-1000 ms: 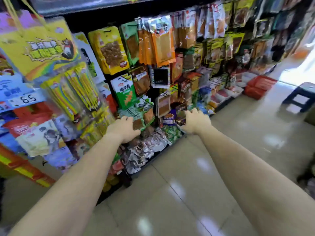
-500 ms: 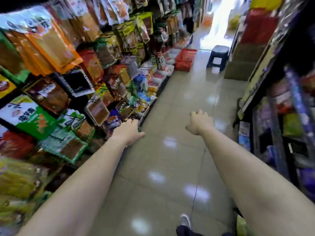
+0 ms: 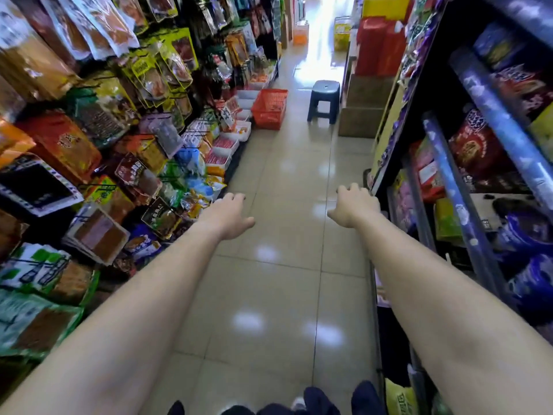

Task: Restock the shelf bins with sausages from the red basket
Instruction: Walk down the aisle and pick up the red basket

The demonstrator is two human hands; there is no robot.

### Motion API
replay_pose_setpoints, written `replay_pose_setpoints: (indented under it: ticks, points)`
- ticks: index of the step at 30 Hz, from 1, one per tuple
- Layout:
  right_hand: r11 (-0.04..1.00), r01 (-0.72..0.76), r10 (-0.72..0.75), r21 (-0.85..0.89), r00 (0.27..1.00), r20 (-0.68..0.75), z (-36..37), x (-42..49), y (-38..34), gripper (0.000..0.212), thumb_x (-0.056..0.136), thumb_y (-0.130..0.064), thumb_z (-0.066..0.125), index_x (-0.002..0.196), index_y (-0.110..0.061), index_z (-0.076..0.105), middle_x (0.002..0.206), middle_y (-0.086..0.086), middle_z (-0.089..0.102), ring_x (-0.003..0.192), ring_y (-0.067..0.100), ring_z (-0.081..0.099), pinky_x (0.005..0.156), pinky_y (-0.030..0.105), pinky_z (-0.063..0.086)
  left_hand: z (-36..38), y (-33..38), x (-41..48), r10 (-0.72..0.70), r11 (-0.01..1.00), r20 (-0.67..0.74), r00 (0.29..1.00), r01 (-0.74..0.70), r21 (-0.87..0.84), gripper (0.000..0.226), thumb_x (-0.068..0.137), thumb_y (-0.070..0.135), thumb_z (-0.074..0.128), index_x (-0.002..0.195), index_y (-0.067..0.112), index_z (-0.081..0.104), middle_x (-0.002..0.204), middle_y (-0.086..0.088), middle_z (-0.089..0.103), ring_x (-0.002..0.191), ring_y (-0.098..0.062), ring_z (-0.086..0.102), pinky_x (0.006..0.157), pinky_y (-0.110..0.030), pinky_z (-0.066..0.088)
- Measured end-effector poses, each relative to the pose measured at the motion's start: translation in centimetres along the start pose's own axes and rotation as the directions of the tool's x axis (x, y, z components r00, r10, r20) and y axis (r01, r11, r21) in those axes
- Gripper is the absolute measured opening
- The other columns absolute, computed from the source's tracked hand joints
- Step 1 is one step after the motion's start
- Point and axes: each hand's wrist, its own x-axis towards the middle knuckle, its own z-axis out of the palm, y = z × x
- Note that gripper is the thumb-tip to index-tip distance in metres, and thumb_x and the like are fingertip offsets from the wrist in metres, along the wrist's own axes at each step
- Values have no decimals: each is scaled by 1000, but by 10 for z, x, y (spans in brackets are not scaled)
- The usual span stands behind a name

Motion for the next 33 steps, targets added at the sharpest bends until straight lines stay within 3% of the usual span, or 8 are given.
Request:
replay_pose_setpoints:
  ticks: [8,13,22,33]
  points:
    - [1000,-24,24,-10,999,33,-11,89,-22,56,90,-47,53,136,-16,46,139,14,44,128,36,42,94,49,43,-4,-18,104,45,999,28,999,-44,-25,72,90,51,54,150,16,33,148,-10,39,134,-32,42,101,-45,42]
    - [998,-59,59,-11,997,51,-29,176,-59,64,90,-51,56,142,-17,43,143,14,42,129,38,41,99,50,43,-16,-52,198,66,996,78,995,-61,-60,72,91,51,54,150,14,32,150,-12,37,135,-33,41,105,-46,42]
    - [995,-73,72,65,997,10,-86,323,-113,60,90,-48,58,140,-19,44,140,12,44,125,36,45,96,49,46,-96,-93,371,84,994,94,992,-77,-77,71,92,50,55,148,12,34,149,-14,38,133,-34,45,106,-46,42]
    - [976,-167,162,141,986,46,-112,535,-64,62,91,-44,57,145,-18,40,143,13,42,127,36,44,97,48,44,-135,-38,592,141,990,149,979,-139,-26,71,92,48,55,150,13,32,151,-14,35,134,-36,44,106,-45,40]
